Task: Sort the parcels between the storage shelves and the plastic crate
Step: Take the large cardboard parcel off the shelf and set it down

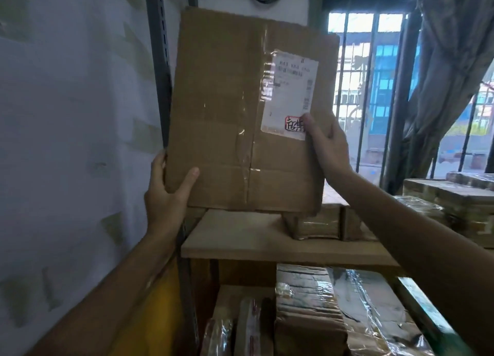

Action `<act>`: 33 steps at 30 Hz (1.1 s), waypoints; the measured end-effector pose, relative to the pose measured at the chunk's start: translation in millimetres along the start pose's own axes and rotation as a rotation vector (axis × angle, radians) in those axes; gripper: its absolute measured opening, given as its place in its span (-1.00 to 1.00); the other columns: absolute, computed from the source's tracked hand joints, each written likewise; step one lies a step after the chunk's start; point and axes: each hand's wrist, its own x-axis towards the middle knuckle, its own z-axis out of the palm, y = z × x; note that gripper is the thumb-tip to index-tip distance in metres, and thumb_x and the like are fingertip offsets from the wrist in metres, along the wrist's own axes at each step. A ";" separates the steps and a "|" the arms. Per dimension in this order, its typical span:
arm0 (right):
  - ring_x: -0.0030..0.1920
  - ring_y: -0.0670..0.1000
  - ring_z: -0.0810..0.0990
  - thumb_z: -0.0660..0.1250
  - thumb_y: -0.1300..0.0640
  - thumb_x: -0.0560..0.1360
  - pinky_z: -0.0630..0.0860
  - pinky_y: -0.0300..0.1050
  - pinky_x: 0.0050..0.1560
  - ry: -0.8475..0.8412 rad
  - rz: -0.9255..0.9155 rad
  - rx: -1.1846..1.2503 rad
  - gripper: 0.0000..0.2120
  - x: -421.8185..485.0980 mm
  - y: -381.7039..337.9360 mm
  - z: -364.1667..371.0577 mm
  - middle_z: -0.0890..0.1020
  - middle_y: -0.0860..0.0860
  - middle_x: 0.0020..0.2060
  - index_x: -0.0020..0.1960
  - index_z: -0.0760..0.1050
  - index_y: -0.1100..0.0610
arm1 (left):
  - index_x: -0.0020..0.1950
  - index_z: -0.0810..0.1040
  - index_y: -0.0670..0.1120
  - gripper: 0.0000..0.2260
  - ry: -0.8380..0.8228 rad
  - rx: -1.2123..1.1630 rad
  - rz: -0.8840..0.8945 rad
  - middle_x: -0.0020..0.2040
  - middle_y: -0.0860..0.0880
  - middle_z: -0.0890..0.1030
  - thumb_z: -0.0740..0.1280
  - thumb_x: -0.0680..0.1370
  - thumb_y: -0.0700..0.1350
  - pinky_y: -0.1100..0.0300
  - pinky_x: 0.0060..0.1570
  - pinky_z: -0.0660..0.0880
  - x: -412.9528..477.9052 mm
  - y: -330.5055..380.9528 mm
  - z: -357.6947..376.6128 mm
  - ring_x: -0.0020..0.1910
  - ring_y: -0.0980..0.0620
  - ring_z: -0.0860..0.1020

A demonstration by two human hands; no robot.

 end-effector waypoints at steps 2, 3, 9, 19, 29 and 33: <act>-0.05 -0.19 0.65 0.36 -0.21 0.41 0.58 -0.28 -0.08 0.067 -0.037 0.004 -0.60 -4.1 -14.8 -22.2 0.62 -0.23 0.00 0.19 0.43 -0.12 | 0.38 0.27 0.19 -0.37 -0.047 -0.031 0.052 0.07 0.40 0.41 0.37 0.36 0.24 0.62 -0.14 0.39 -3.1 17.5 7.1 -0.04 0.57 0.42; -0.05 -0.21 0.65 0.38 -0.21 0.40 0.57 -0.32 -0.10 0.102 -0.057 -0.003 -0.61 -6.8 -22.1 -34.1 0.63 -0.24 0.00 0.17 0.45 -0.12 | 0.40 0.26 0.17 -0.36 -0.070 -0.044 0.076 0.08 0.39 0.40 0.37 0.37 0.22 0.59 -0.10 0.40 -5.5 24.7 12.2 -0.03 0.56 0.41; 0.08 -0.32 0.55 0.42 -0.13 0.39 0.51 -0.24 0.16 0.197 -0.187 -0.198 -0.31 -22.5 -60.9 -133.0 0.51 -0.34 0.09 0.44 0.22 -0.12 | 0.36 0.21 0.18 -0.42 -0.214 -0.086 0.216 0.17 0.36 0.37 0.36 0.40 0.08 0.59 -0.06 0.37 -39.1 66.7 64.0 0.07 0.52 0.40; 0.29 -0.14 0.46 0.33 -0.10 0.48 0.51 -0.32 0.14 0.275 -0.217 -0.563 -0.23 -80.2 -124.2 -321.6 0.36 -0.04 0.43 0.54 0.00 0.00 | 0.36 0.15 0.22 -0.44 -0.384 -0.152 0.271 0.18 0.39 0.35 0.31 0.43 0.16 0.53 -0.03 0.43 -138.2 142.2 177.5 0.08 0.43 0.43; 0.34 -0.07 0.43 0.32 -0.19 0.44 0.42 -0.16 0.31 0.555 -0.100 -0.841 -0.18 -193.3 -172.6 -497.1 0.34 0.02 0.44 0.54 0.00 0.02 | 0.41 0.27 0.02 -0.40 -0.610 -0.446 0.147 0.21 0.16 0.45 0.37 0.41 0.05 0.54 -0.07 0.43 -276.9 208.1 302.6 0.07 0.39 0.48; 0.33 -0.14 0.39 0.29 -0.17 0.48 0.37 -0.35 0.29 0.629 0.017 -0.971 -0.22 -247.1 -170.3 -546.0 0.32 -0.01 0.44 0.54 -0.01 0.03 | 0.37 0.31 -0.01 -0.43 -0.726 -0.531 0.099 0.09 0.40 0.47 0.40 0.40 -0.05 0.50 -0.03 0.43 -335.2 212.4 337.8 0.04 0.45 0.47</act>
